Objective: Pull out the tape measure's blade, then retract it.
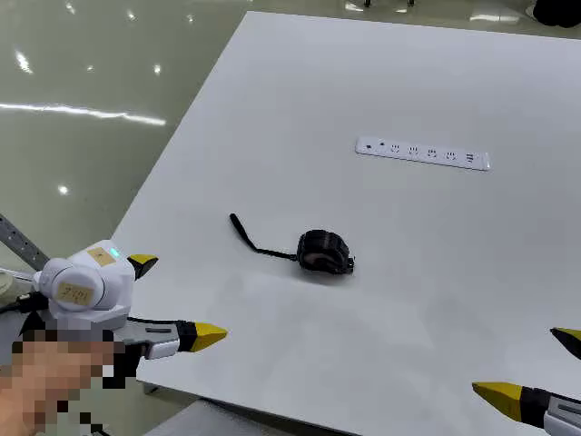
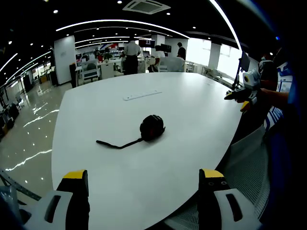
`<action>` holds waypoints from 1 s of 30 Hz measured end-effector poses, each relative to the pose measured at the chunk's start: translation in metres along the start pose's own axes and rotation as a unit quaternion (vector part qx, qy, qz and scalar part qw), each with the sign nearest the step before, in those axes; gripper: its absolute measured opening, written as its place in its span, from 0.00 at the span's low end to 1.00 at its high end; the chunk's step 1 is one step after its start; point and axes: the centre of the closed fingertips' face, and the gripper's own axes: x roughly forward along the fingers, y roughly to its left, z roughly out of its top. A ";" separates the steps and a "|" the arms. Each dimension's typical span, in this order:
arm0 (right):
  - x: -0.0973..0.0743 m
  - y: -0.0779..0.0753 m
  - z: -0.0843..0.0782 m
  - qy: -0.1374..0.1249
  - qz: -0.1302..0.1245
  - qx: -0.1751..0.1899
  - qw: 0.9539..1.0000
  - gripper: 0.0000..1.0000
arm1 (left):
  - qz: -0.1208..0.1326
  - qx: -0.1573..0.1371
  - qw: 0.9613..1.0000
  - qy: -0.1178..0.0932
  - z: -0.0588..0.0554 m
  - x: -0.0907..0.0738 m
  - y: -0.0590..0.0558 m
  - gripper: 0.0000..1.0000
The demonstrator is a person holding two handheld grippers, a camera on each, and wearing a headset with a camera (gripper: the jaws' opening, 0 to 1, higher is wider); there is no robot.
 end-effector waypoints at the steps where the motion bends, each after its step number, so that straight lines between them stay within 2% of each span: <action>1: 0.000 0.000 0.000 0.000 0.000 0.000 1.000 0.85 | 0.000 -0.001 1.000 -0.001 0.000 0.000 0.000 0.92; 16: -0.003 0.002 -0.004 0.000 -0.004 0.000 1.000 0.85 | -0.005 0.012 1.000 -0.003 0.005 0.001 0.003 0.92; 21: -0.002 0.002 -0.004 0.000 -0.003 -0.002 1.000 0.85 | -0.012 0.023 1.000 0.007 0.002 0.005 0.000 0.92; 30: 0.002 -0.001 -0.001 0.001 -0.001 -0.004 1.000 0.85 | -0.017 0.022 1.000 0.007 0.006 0.012 -0.004 0.92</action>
